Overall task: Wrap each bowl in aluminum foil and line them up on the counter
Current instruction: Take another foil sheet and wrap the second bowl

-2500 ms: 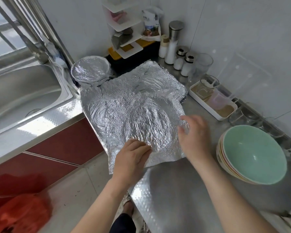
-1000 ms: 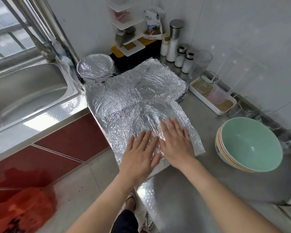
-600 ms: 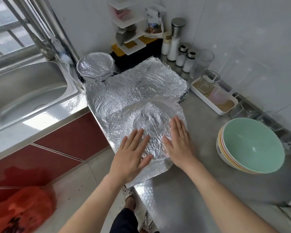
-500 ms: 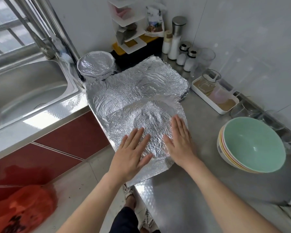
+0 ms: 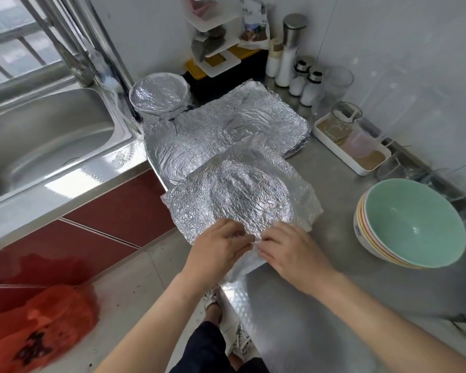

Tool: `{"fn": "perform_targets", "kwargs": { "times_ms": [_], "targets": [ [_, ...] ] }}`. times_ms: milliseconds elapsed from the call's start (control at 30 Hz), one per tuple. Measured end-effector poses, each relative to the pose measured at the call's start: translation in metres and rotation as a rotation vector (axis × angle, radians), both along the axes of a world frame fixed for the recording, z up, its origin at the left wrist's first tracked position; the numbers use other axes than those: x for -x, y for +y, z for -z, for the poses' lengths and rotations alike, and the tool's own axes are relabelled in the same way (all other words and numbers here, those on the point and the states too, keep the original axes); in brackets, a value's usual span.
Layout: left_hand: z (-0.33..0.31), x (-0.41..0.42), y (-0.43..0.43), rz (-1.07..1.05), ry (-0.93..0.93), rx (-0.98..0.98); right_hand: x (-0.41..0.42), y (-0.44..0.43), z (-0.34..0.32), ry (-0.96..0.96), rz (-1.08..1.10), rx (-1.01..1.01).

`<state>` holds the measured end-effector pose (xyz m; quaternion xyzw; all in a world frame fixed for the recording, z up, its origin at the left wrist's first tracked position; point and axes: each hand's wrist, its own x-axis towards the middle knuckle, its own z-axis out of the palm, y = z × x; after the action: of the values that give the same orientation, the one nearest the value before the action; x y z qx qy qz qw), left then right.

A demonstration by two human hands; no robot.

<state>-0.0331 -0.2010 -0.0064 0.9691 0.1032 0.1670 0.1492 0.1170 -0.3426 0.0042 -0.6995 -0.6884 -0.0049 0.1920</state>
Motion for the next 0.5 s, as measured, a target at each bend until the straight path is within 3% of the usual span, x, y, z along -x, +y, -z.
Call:
{"fn": "perform_targets", "kwargs": {
  "times_ms": [500],
  "targets": [
    [0.005,-0.016,-0.020,0.043,-0.048,-0.065,-0.018,0.001,0.002,-0.049,0.028,0.012]
  ]
}}
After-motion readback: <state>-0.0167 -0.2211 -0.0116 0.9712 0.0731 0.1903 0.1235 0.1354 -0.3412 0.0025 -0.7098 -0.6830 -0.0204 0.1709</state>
